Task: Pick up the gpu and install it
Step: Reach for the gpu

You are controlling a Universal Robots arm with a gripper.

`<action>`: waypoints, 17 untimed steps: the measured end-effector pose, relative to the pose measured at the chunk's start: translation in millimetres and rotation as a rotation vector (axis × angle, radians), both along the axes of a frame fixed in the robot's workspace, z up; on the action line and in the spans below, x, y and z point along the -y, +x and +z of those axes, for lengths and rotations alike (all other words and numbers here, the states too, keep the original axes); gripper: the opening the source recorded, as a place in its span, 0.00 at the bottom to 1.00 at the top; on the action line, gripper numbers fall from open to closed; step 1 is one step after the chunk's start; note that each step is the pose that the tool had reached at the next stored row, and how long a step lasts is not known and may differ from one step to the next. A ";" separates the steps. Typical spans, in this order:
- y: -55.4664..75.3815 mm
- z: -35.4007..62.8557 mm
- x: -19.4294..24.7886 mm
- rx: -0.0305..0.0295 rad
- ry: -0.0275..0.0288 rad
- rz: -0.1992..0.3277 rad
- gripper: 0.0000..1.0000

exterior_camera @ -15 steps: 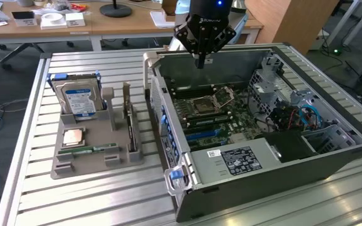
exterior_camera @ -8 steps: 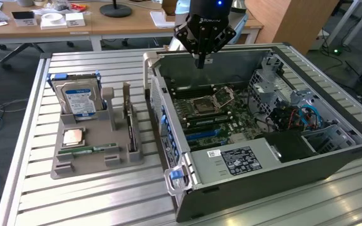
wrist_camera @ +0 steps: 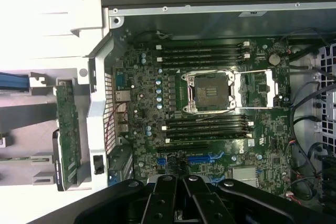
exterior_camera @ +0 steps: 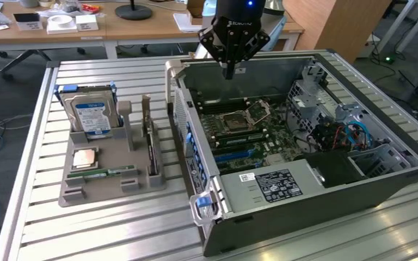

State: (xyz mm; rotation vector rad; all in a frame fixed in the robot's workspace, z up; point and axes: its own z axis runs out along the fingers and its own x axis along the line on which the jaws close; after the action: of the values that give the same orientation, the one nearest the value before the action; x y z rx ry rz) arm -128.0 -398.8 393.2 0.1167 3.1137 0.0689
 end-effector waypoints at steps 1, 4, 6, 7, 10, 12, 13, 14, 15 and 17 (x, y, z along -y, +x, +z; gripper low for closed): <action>-1.2 0.0 0.0 0.0000 0.0000 0.000 0.11; -3.9 0.0 0.0 0.0000 0.0000 0.000 0.11; -6.2 0.0 0.0 0.0000 -0.0001 0.000 0.11; -7.3 0.0 0.0 0.0000 0.0000 0.000 0.11; -11.2 -0.1 0.0 0.0001 0.0000 0.000 0.11; -14.0 -0.1 0.0 0.0000 0.0000 0.000 0.11; -15.4 -0.1 0.0 0.0000 0.0000 0.000 0.11; -16.7 -0.1 0.0 0.0000 0.0000 0.000 0.11; -17.7 -0.2 0.0 0.0001 0.0000 0.000 0.11; -19.8 -0.2 0.0 0.0000 0.0000 0.000 0.11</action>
State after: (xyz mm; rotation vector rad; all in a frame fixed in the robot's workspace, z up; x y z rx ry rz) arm -147.8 -398.9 393.1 0.1165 3.1137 0.0689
